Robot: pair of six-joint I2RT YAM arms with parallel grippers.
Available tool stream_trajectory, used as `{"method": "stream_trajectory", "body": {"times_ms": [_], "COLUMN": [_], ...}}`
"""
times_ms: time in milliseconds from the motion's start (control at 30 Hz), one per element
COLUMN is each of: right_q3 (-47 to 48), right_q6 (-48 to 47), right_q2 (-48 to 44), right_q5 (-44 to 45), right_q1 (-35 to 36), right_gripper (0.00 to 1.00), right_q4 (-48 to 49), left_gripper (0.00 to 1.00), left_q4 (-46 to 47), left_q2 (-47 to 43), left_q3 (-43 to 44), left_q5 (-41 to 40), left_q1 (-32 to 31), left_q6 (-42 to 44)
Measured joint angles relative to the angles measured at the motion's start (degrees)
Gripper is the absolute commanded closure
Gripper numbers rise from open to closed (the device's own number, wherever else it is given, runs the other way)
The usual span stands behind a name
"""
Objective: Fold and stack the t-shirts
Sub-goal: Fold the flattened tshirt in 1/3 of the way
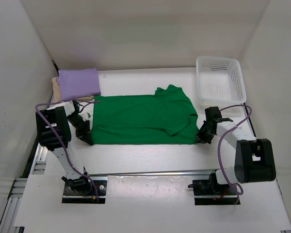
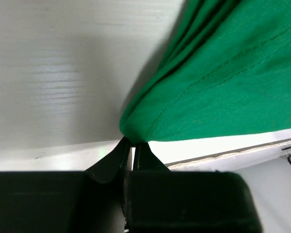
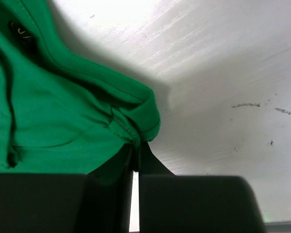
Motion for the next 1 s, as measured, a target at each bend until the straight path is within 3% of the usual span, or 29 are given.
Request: {"method": "stream_trajectory", "body": {"times_ms": [133,267,533,600,667,700,733,767,833,867,900,1000], "right_q3": [-0.4,-2.1,-5.4,-7.1,-8.5,-9.1,-9.8,-10.4,-11.0,-11.0,-11.0,-8.5], "right_q6": [1.8,5.8,14.3,16.6,18.4,19.2,19.8,20.7,21.4,21.8,21.6,20.0], "right_q2": [-2.2,-10.5,-21.9,-24.6,-27.7,-29.0,-30.4,-31.8,-33.7,-34.3,-34.9,-35.6], "right_q5": [0.2,0.5,3.3,4.0,4.3,4.6,4.7,4.8,5.2,5.5,5.8,6.4], "right_q1": [0.0,0.2,8.0,8.9,9.6,9.9,10.1,10.3,10.3,10.3,10.3,10.4], "right_gripper": [1.00,1.00,1.00,1.00,1.00,0.96,0.74,0.57,0.28,0.25,0.22,0.17], "right_q4": [-2.1,-7.9,-20.8,-22.9,-24.9,-25.7,-26.4,-27.1,-29.0,-29.7,-29.8,-29.6], "left_gripper": [0.90,0.90,0.90,0.86,0.69,0.62,0.56,0.37,0.19,0.05,0.00,0.00], "left_q4": [-0.8,-2.7,-6.3,-6.8,-7.2,-7.3,-7.5,-7.6,-7.8,-7.8,-8.0,-8.8], "left_q2": [-0.7,-4.6,-16.2,-17.6,-18.6,-19.1,-19.6,-20.2,-21.5,-22.3,-23.0,-25.7], "left_q3": [-0.7,-3.5,-11.7,-14.0,-15.9,-16.5,-16.9,-17.1,-17.2,-17.2,-17.1,-15.3], "left_q5": [0.2,-0.7,-6.2,-7.3,-8.2,-8.5,-8.7,-8.9,-9.7,-10.0,-10.3,-11.8], "left_q1": [1.6,4.5,5.3,5.3,5.3,5.3,5.3,5.3,5.3,5.3,5.3,5.5], "left_q6": [0.0,0.0,0.1,0.1,0.2,0.4,0.3,0.4,0.2,0.4,0.5,0.3]}}
